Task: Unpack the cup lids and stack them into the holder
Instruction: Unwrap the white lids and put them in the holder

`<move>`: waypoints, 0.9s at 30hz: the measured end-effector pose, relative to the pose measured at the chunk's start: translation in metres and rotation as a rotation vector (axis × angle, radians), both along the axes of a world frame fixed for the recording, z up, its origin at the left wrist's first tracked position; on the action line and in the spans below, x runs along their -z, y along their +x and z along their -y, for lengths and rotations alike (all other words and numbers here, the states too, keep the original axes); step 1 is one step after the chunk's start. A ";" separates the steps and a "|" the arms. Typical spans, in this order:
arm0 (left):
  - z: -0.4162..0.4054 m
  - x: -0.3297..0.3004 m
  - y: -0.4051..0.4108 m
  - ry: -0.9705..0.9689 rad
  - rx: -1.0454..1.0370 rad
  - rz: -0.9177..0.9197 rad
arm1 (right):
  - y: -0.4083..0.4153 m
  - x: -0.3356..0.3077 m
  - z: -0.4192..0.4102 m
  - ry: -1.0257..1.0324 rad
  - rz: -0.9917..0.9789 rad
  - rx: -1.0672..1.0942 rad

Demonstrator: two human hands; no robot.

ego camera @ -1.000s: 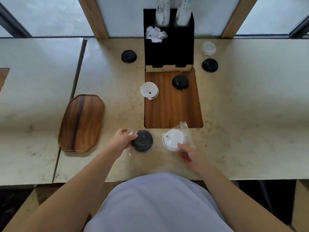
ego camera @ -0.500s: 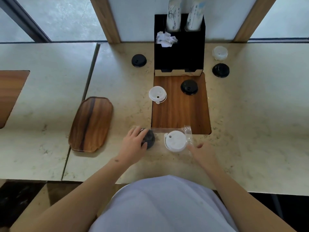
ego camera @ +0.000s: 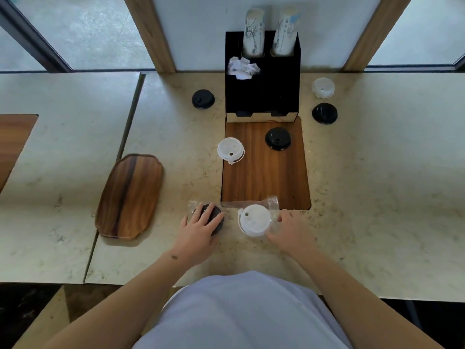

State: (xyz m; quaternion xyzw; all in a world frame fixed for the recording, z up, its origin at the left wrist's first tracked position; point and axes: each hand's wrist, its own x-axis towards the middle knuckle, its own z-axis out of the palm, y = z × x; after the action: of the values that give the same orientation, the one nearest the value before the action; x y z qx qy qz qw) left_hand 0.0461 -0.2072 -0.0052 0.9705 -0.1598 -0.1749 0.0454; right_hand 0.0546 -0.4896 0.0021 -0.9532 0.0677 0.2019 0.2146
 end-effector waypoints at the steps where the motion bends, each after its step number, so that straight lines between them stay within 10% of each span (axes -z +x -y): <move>1: 0.002 -0.001 -0.001 -0.004 -0.023 0.014 | 0.000 0.000 0.002 -0.004 -0.052 -0.029; 27: 0.116 0.001 -0.005 0.060 0.043 -0.113 | 0.056 0.014 0.002 0.228 -0.087 0.091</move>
State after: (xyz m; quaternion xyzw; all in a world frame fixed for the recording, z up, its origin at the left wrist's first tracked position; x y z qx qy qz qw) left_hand 0.0411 -0.3232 -0.0065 0.9564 -0.1723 -0.2349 0.0216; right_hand 0.1104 -0.4917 -0.0115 -0.9088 0.0969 0.2394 0.3276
